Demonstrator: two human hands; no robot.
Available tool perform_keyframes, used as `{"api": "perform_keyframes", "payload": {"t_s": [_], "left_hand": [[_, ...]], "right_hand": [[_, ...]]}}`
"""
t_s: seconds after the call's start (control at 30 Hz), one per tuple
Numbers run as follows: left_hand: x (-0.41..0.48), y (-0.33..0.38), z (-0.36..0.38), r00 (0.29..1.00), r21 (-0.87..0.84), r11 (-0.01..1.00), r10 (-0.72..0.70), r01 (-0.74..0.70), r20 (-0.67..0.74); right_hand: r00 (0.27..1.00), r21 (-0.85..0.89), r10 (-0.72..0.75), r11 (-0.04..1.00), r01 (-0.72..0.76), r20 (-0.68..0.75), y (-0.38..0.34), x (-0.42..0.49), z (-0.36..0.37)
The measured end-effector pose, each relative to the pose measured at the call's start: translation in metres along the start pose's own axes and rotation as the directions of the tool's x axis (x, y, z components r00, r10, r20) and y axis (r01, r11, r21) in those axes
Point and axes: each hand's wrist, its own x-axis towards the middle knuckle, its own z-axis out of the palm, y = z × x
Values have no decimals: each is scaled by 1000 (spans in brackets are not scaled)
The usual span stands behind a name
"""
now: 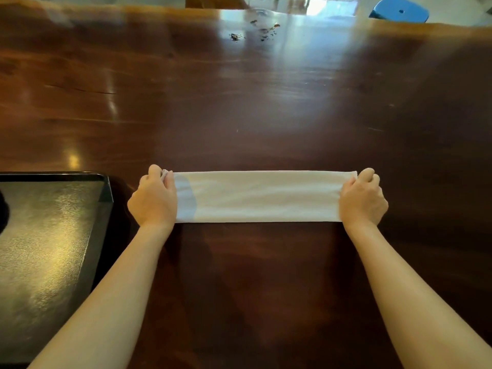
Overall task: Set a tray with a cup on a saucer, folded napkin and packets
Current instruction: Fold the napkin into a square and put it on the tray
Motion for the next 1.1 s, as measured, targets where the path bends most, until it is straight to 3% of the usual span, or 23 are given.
{"api": "perform_keyframes", "payload": {"t_s": [0.23,0.27,0.33,0.4,0.47,0.5,0.7,0.8,0.97,1.1], "left_hand": [[6,10,-18,994,11,995,-101,101,31],[6,15,-23,998,3,998,-68,68,-16],[-4,38,-25,989,-62,991,112,-118,-93],[-24,69,-14,939,-142,929,343,-341,-4],[-43,87,3,877,-78,900,435,-429,204],[-47,86,13,866,-23,905,412,-424,283],[-28,50,32,838,97,885,391,-456,380],[-12,20,24,869,110,914,328,-391,370],[-10,11,16,862,89,911,345,-403,371],[-8,3,14,839,83,894,378,-441,390]], "right_hand": [[999,-125,-14,992,19,44,-7,5,-16],[999,-88,-3,996,6,32,-13,7,-20],[991,177,-126,977,117,37,-45,0,-26],[889,417,-438,838,353,129,-90,-24,-26],[736,392,-621,769,505,270,-122,-57,-16],[707,343,-635,769,540,311,-130,-67,-10],[699,213,-631,774,597,336,-110,-60,5],[738,161,-565,821,548,370,-81,-46,4],[811,111,-440,895,432,386,-12,-14,-1],[814,89,-430,898,432,389,6,-7,-1]]}}
